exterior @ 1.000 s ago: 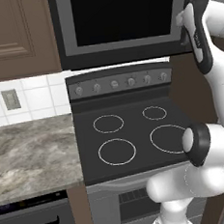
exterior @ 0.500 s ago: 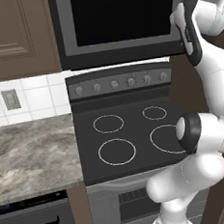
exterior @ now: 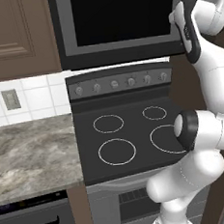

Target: Retrieve the reheated potato from the microwave, then place the potato, cheese, and condiment on the cutting board.

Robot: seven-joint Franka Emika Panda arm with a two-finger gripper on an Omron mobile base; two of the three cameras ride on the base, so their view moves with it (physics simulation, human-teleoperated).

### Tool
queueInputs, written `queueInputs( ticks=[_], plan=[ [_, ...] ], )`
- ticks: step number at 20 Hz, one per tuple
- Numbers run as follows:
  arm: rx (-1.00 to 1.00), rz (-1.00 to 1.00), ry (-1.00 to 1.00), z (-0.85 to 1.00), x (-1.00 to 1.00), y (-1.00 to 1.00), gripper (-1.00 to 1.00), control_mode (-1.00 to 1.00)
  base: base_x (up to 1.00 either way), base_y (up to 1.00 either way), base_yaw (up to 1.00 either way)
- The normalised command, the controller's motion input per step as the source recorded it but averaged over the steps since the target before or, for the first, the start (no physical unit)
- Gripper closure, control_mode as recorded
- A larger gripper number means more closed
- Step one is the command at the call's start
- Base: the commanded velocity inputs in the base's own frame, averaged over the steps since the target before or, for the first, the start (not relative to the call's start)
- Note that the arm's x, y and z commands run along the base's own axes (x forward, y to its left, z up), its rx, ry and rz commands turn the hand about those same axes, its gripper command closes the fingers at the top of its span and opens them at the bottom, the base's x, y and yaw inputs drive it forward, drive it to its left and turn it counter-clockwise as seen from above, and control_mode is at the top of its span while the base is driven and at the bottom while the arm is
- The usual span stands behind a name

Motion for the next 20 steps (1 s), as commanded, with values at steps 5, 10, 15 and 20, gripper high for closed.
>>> queueInputs(
  ticks=[5, 10, 15, 20],
  plan=[
    [0.05, 0.00, 0.00, -0.01, 0.14, 0.00, 1.00, -1.00, 0.00, 0.00, 0.00],
    [0.05, 0.00, -0.01, -0.03, 0.00, 0.02, 1.00, -1.00, 0.00, 0.00, 0.00],
    [0.09, 0.01, 0.00, -0.02, -0.11, 0.04, 1.00, -1.00, 0.00, 0.00, 0.00],
    [0.05, 0.00, 0.00, 0.00, -0.46, 0.05, 1.00, -1.00, 0.00, 0.00, 0.00]
  ],
)
